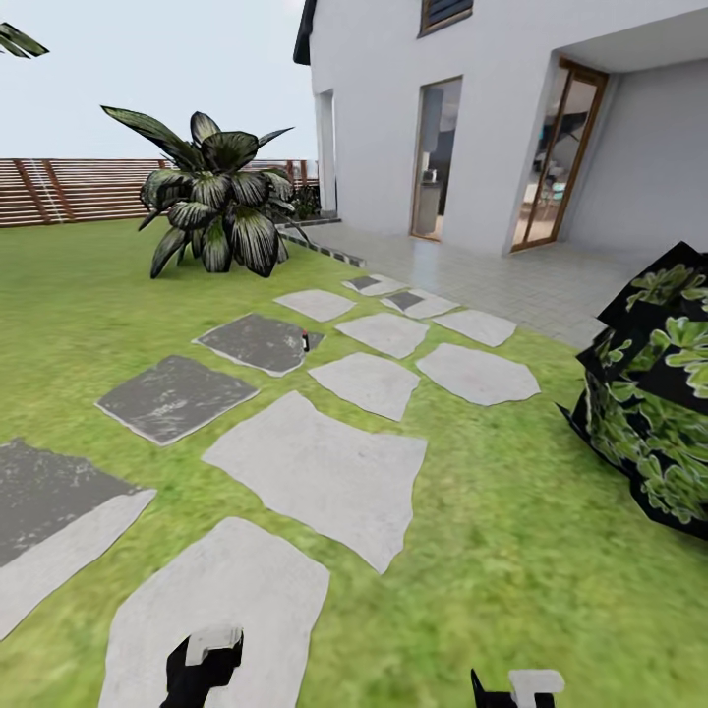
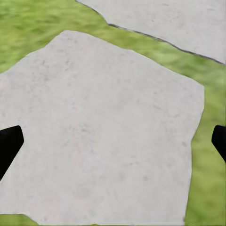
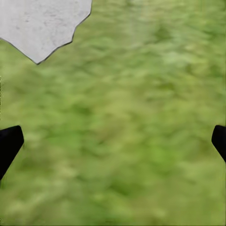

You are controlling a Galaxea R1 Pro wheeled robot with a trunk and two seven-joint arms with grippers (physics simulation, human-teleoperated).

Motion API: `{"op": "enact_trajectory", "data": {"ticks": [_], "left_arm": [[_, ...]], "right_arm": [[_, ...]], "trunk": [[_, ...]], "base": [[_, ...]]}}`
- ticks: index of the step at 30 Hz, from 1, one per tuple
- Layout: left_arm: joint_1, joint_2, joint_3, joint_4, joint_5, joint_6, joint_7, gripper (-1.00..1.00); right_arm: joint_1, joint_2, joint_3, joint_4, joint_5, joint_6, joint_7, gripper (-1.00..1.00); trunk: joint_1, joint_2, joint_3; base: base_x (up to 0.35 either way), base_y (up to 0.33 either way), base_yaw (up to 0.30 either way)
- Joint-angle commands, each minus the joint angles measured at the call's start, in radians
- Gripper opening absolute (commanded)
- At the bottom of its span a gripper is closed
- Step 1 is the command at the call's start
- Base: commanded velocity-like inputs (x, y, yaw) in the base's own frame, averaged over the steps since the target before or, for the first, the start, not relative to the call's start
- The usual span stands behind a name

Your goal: In the garden, pick up the pesticide atomizer on the floor and spray pesticide onto both trees until each tree trunk is fully covered.

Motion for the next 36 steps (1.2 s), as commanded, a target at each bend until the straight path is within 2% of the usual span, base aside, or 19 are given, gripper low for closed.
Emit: {"op": "enact_trajectory", "data": {"ticks": [1,36], "left_arm": [[0.0,0.0,0.0,0.0,0.001,0.0,0.0,1.0],[0.0,0.0,0.0,0.0,0.001,0.002,0.0,1.0]], "right_arm": [[0.0,0.0,0.0,0.0,0.0,0.0,0.0,1.0],[0.0,0.0,0.0,0.0,0.0,0.0,0.0,1.0]], "trunk": [[0.0,0.0,0.0],[0.0,0.0,0.0]], "base": [[0.338,0.089,0.0],[0.338,0.089,0.0]]}}
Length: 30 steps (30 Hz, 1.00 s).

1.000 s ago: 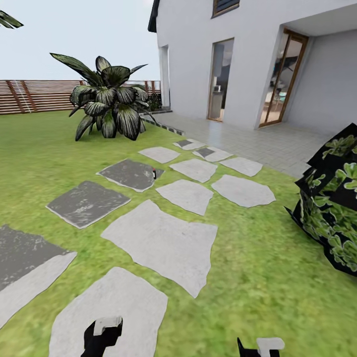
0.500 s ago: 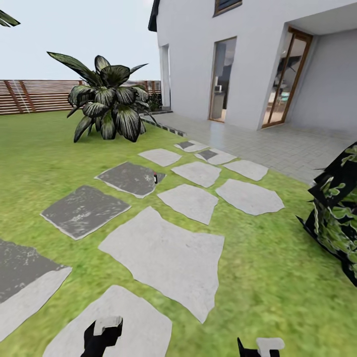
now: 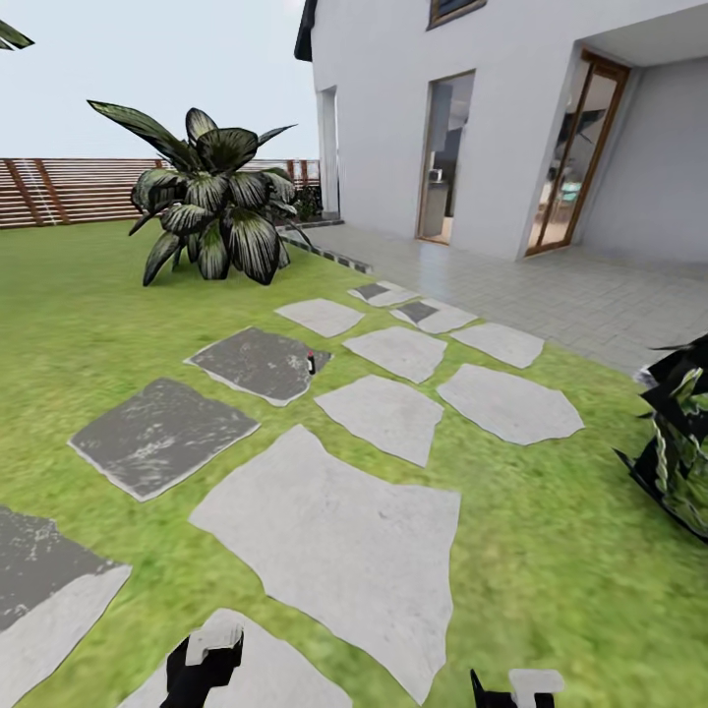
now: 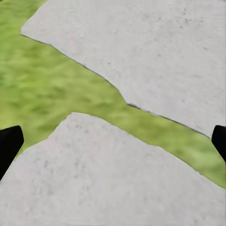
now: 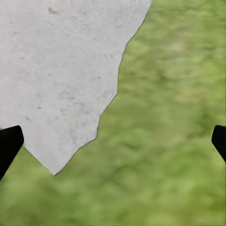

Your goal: In the garden, pick up the pesticide atomizer on the floor and spray pesticide onto both trees until each tree trunk is fully covered.

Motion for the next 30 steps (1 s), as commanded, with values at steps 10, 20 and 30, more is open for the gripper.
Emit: {"op": "enact_trajectory", "data": {"ticks": [10,20,30], "left_arm": [[0.0,0.0,0.0,0.0,-0.001,0.0,0.0,1.0],[0.0,0.0,0.0,0.0,0.0,-0.001,0.0,1.0],[0.0,0.0,0.0,0.0,0.001,-0.002,0.0,1.0]], "right_arm": [[0.0,0.0,0.0,0.0,0.0,0.0,0.0,1.0],[0.0,0.0,0.0,0.0,0.0,0.0,0.0,1.0],[0.0,0.0,0.0,0.0,0.0,0.0,0.0,1.0]], "trunk": [[0.0,0.0,0.0],[0.0,0.0,0.0],[0.0,0.0,0.0]], "base": [[0.338,0.089,0.0],[0.338,0.09,0.0],[0.325,0.136,0.0]]}}
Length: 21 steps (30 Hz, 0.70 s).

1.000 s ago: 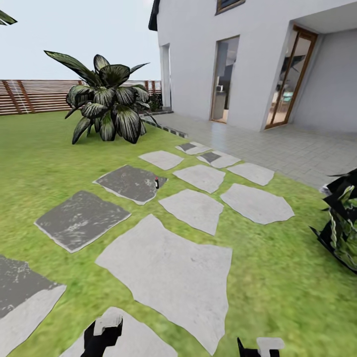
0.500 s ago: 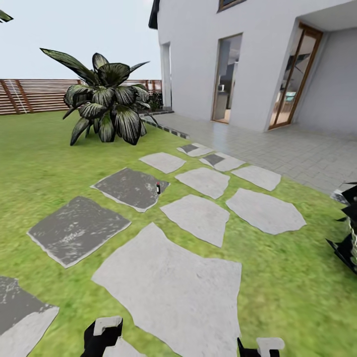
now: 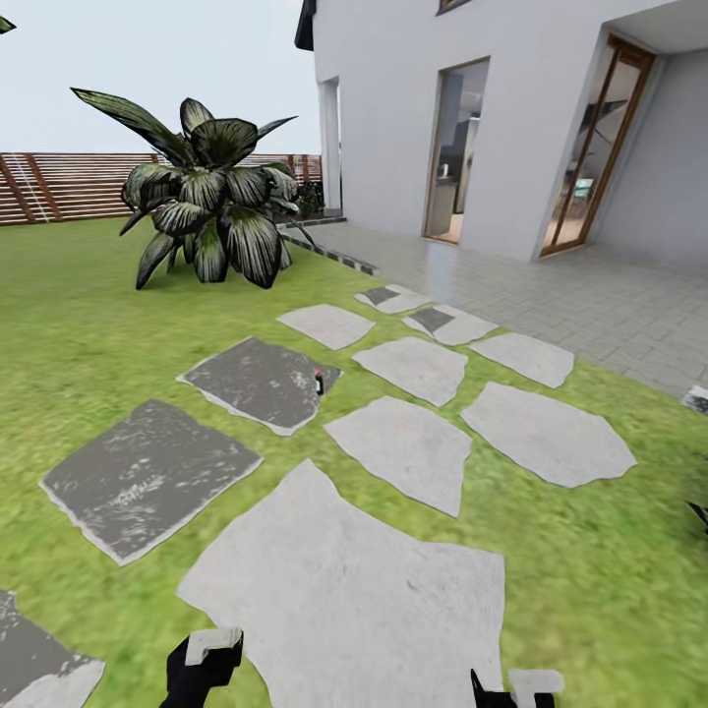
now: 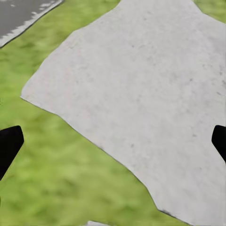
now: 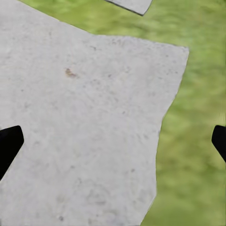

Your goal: In the garden, pick up the pesticide atomizer on the floor and spray pesticide onto both trees until each tree trunk is fully covered.

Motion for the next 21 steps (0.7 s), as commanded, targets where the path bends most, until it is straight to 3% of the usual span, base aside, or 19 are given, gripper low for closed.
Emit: {"op": "enact_trajectory", "data": {"ticks": [1,21], "left_arm": [[0.0,0.0,0.0,0.0,0.0,0.0,0.0,1.0],[0.0,0.0,0.0,0.0,0.0,-0.001,0.0,1.0]], "right_arm": [[0.0,0.0,0.0,0.0,0.0,0.0,0.0,1.0],[0.0,0.0,-0.001,0.0,0.0,-0.001,0.0,1.0]], "trunk": [[0.0,0.0,0.0],[0.0,0.0,0.0]], "base": [[0.297,0.186,0.0],[0.289,0.195,0.005]]}}
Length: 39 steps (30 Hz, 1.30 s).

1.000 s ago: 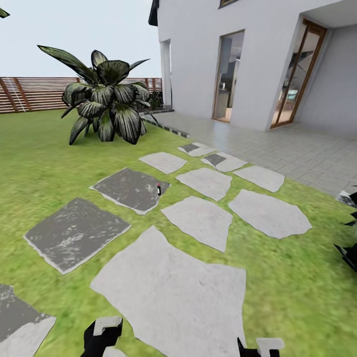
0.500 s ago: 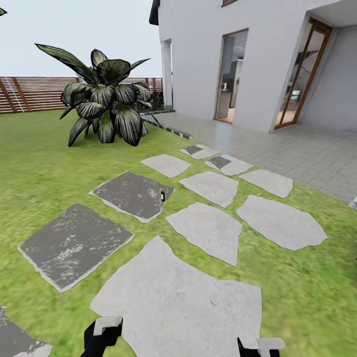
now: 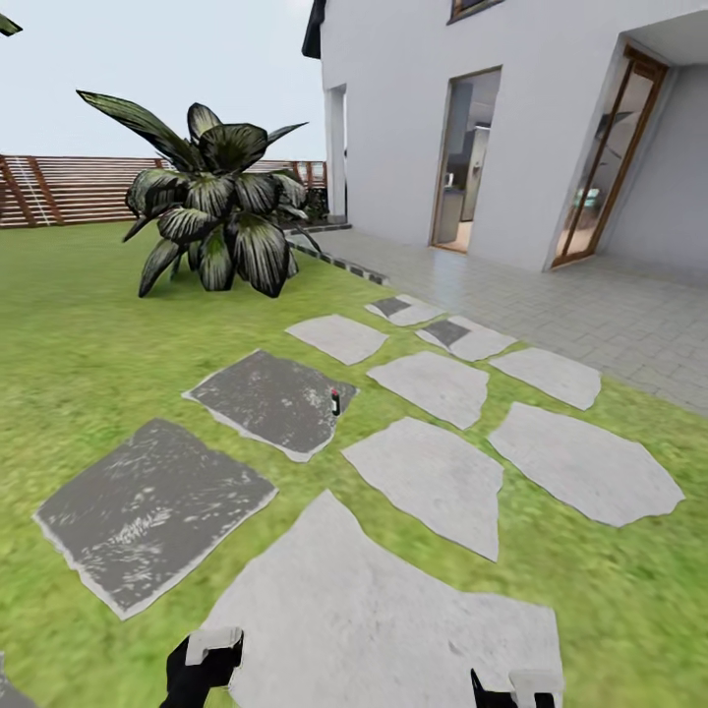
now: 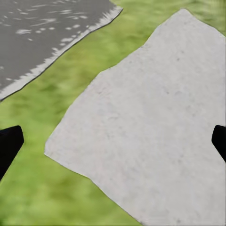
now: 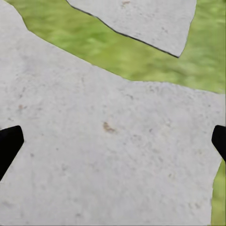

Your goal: In the garden, pick up the pesticide atomizer on the floor and spray pesticide onto both trees until each tree trunk is fully covered.

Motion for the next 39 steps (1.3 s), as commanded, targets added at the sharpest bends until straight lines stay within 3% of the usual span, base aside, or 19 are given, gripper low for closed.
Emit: {"op": "enact_trajectory", "data": {"ticks": [1,24,39], "left_arm": [[0.0,0.0,0.0,0.0,0.0,0.0,0.0,1.0],[0.001,0.0,0.0,0.0,0.0,0.001,0.0,1.0],[0.002,0.0,0.0,0.0,-0.001,0.0,0.0,1.0]], "right_arm": [[0.0,0.0,0.0,0.0,0.0,0.0,0.0,1.0],[0.0,0.0,0.0,0.0,0.0,0.001,0.0,1.0],[0.0,-0.001,0.001,0.0,0.001,0.001,0.0,1.0]], "trunk": [[0.0,0.0,0.0],[0.0,0.0,-0.02],[0.0,0.0,-0.021]], "base": [[0.288,0.197,0.114],[0.288,0.197,0.221],[0.287,0.197,0.013]]}}
